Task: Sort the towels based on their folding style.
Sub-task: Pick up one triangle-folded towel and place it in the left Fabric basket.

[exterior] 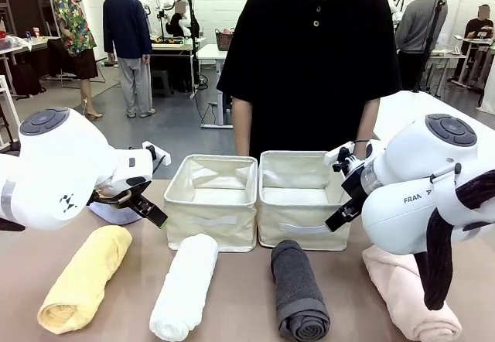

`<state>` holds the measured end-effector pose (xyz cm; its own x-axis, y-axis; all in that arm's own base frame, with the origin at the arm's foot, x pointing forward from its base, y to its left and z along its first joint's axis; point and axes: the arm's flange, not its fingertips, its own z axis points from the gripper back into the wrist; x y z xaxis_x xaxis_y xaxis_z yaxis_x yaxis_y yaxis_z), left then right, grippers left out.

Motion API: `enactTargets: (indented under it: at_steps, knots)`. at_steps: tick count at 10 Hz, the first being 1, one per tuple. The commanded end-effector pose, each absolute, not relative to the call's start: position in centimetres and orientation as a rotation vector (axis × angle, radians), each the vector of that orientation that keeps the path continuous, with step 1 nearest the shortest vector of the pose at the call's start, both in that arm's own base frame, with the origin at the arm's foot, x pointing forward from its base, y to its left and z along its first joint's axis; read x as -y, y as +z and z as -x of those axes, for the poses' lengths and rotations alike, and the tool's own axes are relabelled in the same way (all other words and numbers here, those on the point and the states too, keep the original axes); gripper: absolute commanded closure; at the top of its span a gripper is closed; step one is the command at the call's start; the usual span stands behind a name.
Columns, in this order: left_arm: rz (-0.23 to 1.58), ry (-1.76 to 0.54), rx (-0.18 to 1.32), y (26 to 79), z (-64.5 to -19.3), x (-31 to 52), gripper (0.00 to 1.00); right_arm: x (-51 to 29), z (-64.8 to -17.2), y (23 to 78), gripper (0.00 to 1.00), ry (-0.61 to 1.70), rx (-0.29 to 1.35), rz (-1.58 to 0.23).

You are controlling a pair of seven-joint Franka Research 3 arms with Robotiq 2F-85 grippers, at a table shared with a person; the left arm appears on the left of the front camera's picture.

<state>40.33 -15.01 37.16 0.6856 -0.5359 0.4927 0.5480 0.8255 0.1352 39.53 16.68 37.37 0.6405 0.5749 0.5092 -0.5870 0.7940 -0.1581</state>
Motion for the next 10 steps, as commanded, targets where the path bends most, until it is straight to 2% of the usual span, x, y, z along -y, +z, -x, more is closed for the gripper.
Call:
enactTargets:
  at_steps: [1,5,6,8,10]
  knots:
    - [0.023,-0.607,0.545,37.2,-40.3,15.0,0.0,-16.7,-39.5,37.4,0.0,0.662,0.573,-0.023]
    - [0.023,-0.607,0.545,37.2,-40.3,15.0,0.0,-16.7,-39.5,37.4,0.0,0.662,0.573,-0.023]
    - [0.024,-0.607,0.544,37.2,-40.3,15.0,0.0,-17.1,-37.4,44.2,0.0,0.654,0.638,0.041]
    - [-0.081,-0.55,0.742,48.6,-33.8,13.0,0.0,-17.7,-33.5,56.7,0.0,0.629,0.763,0.139]
    - [-0.094,-0.511,0.815,56.0,-30.1,11.2,0.0,-18.3,-29.4,65.2,0.0,0.595,0.845,0.174]
